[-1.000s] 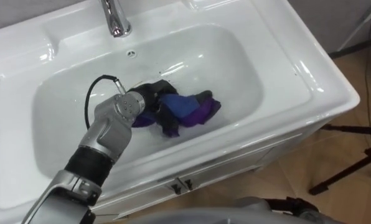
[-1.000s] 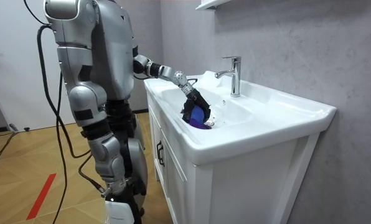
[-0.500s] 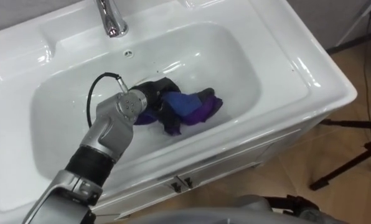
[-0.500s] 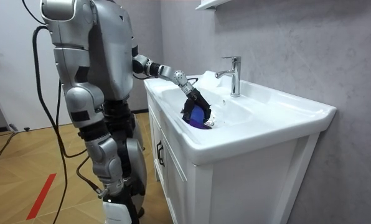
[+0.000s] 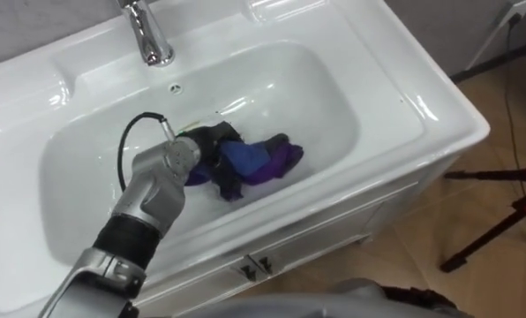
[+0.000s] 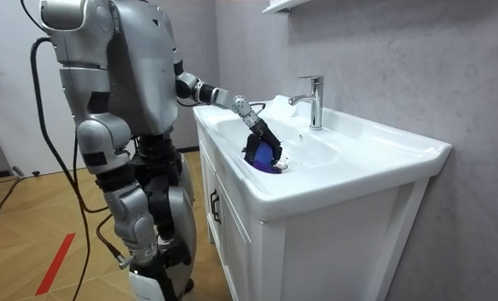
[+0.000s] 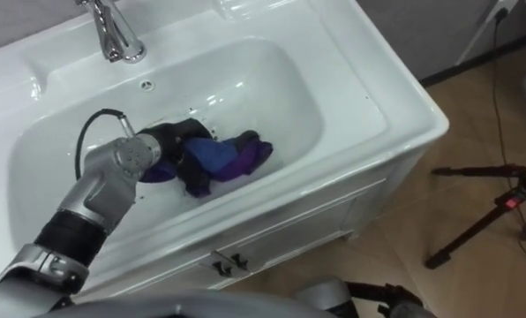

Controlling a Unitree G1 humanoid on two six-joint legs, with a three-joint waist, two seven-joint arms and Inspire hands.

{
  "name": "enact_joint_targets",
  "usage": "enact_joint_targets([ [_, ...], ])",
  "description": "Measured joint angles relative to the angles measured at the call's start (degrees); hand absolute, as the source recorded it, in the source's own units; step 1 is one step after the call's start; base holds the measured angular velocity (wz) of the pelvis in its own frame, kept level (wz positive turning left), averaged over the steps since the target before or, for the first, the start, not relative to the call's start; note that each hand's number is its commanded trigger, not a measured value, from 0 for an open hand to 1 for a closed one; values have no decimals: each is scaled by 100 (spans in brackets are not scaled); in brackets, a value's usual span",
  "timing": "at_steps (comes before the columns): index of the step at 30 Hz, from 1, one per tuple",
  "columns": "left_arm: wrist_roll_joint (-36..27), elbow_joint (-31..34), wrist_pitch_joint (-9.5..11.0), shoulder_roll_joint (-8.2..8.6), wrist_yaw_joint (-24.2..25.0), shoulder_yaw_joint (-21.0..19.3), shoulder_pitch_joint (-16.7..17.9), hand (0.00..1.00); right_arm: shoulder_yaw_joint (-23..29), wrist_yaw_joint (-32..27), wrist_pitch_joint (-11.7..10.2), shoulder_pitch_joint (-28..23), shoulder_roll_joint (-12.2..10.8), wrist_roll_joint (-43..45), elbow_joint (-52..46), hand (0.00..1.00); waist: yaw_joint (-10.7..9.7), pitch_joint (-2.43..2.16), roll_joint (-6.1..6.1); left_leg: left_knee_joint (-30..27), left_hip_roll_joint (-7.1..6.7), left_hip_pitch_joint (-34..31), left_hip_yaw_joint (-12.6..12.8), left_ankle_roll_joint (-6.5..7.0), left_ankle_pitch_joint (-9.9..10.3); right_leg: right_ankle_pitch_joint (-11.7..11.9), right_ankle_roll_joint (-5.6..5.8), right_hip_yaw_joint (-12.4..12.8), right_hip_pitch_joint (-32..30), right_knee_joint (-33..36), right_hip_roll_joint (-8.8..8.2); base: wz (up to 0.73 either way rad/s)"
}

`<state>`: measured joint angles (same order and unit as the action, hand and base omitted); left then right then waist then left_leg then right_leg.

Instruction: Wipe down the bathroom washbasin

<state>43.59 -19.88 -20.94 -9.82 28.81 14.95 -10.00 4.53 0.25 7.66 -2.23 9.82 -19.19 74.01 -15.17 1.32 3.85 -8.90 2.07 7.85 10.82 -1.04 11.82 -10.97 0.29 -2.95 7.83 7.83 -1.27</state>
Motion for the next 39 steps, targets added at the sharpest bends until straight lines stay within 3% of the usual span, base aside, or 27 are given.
enact_joint_targets([
  [4,-2,9,25,-8,-23,-471,303,100,139,18,97,-130,1,60,1,0,334,-56,-43,-2,24,76,-8,-1,0,-4,-22,59,21,-6,27,-9],
  [6,-13,-8,25,-15,-26,-720,415,100,229,47,180,-131,28,221,-2,0,407,-90,-40,-20,23,76,-13,-2,1,-10,-30,39,43,-8,25,5],
  [12,-7,123,23,-74,30,-1126,708,100,365,116,236,-133,125,554,-75,0,739,-157,53,-37,42,101,-23,-2,1,-7,-37,-19,44,20,32,2],
  [23,-1,674,18,-423,235,-1489,1215,100,370,119,221,-90,156,705,-222,0,814,-125,125,-44,53,128,-66,-28,17,-71,-74,-130,103,68,26,2],
  [25,59,822,12,-536,349,-1578,1267,100,371,122,223,-148,180,750,-222,0,945,-125,127,-50,54,131,-71,-28,17,-75,-76,-137,102,68,24,0],
  [31,112,1003,-18,-537,420,-1692,1358,100,369,124,218,-176,214,851,-241,0,1058,-127,128,-48,51,145,-215,-28,16,-75,-76,-198,122,70,28,4],
  [39,152,1070,-33,-538,513,-1702,1353,100,359,120,218,-175,233,860,-237,0,1071,-113,106,-48,47,134,-225,-28,17,-95,-81,-223,119,69,22,0],
])
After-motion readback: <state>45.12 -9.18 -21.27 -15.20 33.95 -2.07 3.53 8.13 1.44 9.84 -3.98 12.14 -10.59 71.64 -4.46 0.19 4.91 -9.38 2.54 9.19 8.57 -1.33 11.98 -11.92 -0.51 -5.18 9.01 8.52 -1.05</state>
